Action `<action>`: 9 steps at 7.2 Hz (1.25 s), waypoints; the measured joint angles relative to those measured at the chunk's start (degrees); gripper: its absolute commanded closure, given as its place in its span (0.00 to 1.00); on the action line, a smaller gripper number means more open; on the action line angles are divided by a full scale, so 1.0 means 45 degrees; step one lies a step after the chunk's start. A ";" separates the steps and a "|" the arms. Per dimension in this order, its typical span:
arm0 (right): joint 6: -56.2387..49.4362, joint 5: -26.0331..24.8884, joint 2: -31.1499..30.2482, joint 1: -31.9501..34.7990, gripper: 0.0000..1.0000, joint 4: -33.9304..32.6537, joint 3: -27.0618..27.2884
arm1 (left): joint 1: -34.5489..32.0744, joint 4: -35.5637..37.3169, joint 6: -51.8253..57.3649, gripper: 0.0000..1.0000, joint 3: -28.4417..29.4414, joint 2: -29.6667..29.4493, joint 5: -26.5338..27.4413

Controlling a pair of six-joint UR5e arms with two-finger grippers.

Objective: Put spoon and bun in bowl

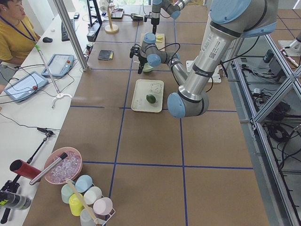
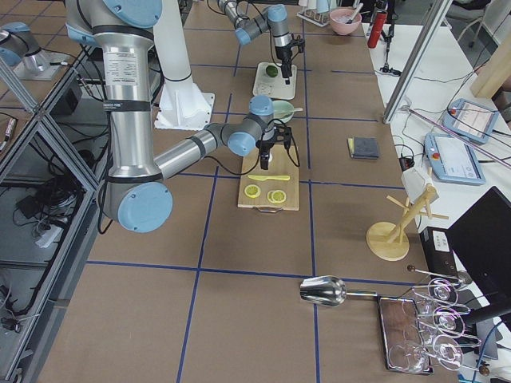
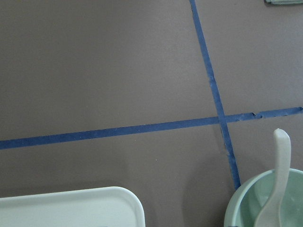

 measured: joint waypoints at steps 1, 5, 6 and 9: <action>0.0216 -0.0483 0.0368 -0.0486 0.00 -0.0504 -0.0084 | -0.0006 0.0082 0.0006 0.10 -0.0078 0.0000 0.0000; 0.0373 -0.0981 0.1591 -0.1239 0.45 -0.1368 -0.0792 | -0.0009 0.0134 -0.0009 0.09 -0.0116 0.0012 0.0000; 0.0370 -0.0958 0.1666 -0.1237 0.92 -0.1381 -0.0974 | -0.0009 0.0135 -0.0010 0.09 -0.0109 0.0017 0.0004; 0.0368 -0.0862 0.1714 -0.1156 1.00 -0.1429 -0.1060 | 0.0003 0.0130 0.0002 0.09 -0.0022 0.0025 0.0048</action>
